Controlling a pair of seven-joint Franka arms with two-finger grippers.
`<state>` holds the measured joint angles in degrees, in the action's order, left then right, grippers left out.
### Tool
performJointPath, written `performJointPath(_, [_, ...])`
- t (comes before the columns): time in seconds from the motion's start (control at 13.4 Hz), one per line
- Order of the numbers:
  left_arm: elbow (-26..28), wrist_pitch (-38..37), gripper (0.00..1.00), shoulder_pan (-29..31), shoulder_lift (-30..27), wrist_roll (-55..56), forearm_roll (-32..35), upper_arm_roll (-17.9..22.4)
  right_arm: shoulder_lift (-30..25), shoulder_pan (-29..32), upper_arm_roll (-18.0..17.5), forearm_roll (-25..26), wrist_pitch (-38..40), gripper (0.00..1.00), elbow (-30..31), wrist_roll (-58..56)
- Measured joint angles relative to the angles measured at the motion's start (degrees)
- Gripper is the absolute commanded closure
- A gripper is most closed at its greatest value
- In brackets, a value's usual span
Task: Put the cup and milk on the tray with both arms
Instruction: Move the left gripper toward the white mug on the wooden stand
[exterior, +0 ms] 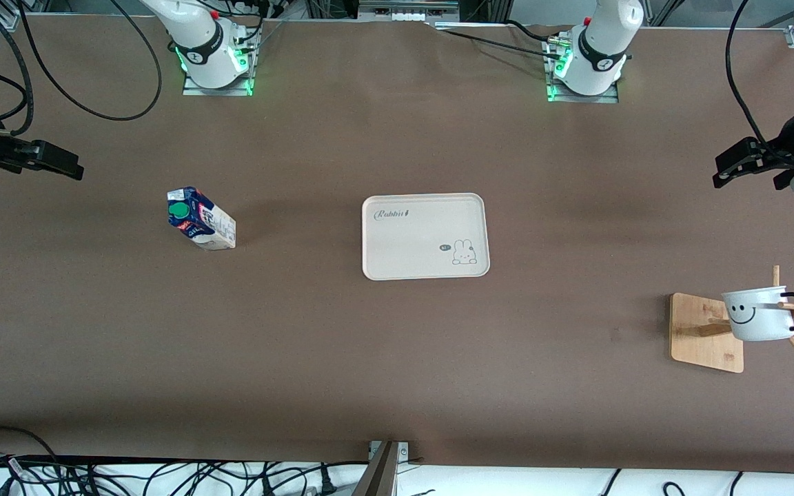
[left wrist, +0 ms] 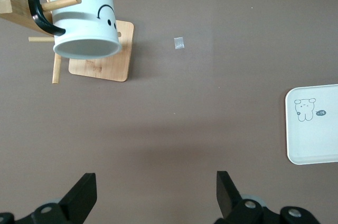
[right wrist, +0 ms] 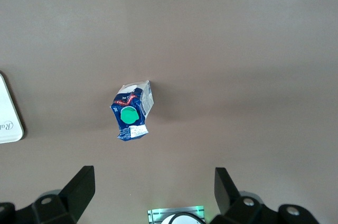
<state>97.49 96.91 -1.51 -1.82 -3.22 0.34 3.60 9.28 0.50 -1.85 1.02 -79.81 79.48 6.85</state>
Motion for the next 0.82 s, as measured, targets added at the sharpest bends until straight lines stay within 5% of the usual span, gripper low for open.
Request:
performJointPath(0.52, [-0.58,-1.67,0.00,0.01,1.00,-0.07,0.00,-0.01,1.21,-0.03,0.22,-0.01,-0.30,0.00,0.03,-0.31])
performJointPath(0.82, [-2.00,-3.05,0.00,0.00,6.83,-0.62,0.00,-0.07,1.08,-0.33,0.22,-0.01,-0.60,0.00,-0.45,-1.10])
